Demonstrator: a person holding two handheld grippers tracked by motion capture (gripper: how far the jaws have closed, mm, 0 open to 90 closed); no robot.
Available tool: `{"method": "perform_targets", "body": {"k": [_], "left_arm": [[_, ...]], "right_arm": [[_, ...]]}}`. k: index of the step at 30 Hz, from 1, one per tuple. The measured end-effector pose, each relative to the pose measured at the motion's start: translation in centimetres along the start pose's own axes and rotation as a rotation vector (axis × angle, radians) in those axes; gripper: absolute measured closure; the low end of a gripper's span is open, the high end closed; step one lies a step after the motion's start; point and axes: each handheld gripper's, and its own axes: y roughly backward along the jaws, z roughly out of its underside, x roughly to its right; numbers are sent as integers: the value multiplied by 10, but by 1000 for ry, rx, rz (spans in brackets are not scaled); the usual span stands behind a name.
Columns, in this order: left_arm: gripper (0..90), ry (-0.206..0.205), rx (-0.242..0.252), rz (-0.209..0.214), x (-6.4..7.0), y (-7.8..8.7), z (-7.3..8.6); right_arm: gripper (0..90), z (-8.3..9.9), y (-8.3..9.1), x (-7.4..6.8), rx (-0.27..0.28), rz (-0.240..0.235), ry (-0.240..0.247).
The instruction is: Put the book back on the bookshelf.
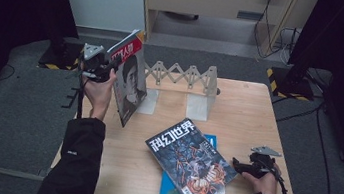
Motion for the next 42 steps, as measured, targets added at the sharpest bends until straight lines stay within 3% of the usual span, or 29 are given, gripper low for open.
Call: {"method": "perform_targets", "body": {"k": [9,15,22,27,33,36,41,42], "left_arm": [[855,-2,10,14,-3,7,14],[842,-34,-67,36,-1,20,18],[838,-68,-151,64,-2,41,33],[832,-90,-185,62,-1,49,28],[729,-93,-257,56,1,36,17],[724,-63,-276,75,-1,25,15],[849,-27,-286,94,1,14,12],[854,-47,-275,81,3,14,12]], "right_arm": [[37,0,0,0,-1,0,0],[37,0,0,0,-1,0,0],[37,0,0,0,0,-1,2],[37,0,0,0,-1,-2,3],[37,0,0,0,0,-2,4],[37,0,0,0,-2,-3,2],[36,0,0,0,0,-1,2],[36,0,0,0,0,-1,2]]}}
